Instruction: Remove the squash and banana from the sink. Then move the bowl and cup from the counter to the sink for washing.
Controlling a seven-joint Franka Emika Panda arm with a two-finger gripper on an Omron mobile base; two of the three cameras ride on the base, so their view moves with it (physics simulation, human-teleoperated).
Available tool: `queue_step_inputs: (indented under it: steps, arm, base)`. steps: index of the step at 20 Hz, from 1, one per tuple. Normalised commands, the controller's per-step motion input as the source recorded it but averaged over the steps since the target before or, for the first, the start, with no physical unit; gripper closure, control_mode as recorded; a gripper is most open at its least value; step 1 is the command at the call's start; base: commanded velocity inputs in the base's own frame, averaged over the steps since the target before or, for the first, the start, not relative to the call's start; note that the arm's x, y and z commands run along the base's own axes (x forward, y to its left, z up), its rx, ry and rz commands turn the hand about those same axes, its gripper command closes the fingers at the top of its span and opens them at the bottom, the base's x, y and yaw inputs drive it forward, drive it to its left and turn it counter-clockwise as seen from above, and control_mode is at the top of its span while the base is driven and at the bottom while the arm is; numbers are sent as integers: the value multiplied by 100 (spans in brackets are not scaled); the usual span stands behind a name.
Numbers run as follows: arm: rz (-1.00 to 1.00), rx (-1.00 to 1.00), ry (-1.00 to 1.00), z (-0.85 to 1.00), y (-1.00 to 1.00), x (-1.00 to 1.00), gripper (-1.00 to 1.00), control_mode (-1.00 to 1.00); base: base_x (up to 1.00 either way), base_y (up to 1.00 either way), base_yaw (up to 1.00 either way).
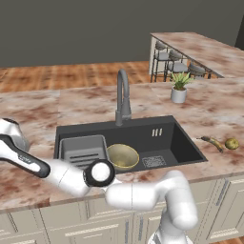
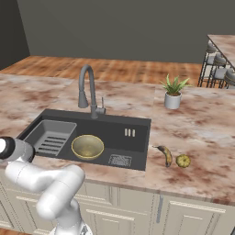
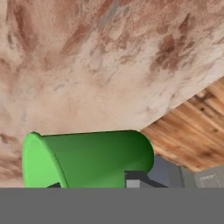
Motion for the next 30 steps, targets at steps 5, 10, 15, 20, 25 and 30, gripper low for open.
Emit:
queue_step_inputs:
  steps: [5,10,15,20,25,30]
  arm:
    - [-1,0,20,23,-27,-15,100,-100]
    - [-1,-1,11,22,-28,-15,100,-100]
    - [-1,-6,3,24,-28,-11,100,-100]
    - [-6,-13,1,22,-33,-12,100,-100]
    - [-9,-8,7,19,-38,-16,100,-100]
    - [-7,-1,12,15,-39,-19,100,-100]
  base:
    - [0,0,0]
    - [0,0,0]
    - [0,0,0]
    - [0,0,0]
    - [0,0,0]
    - [0,0,0]
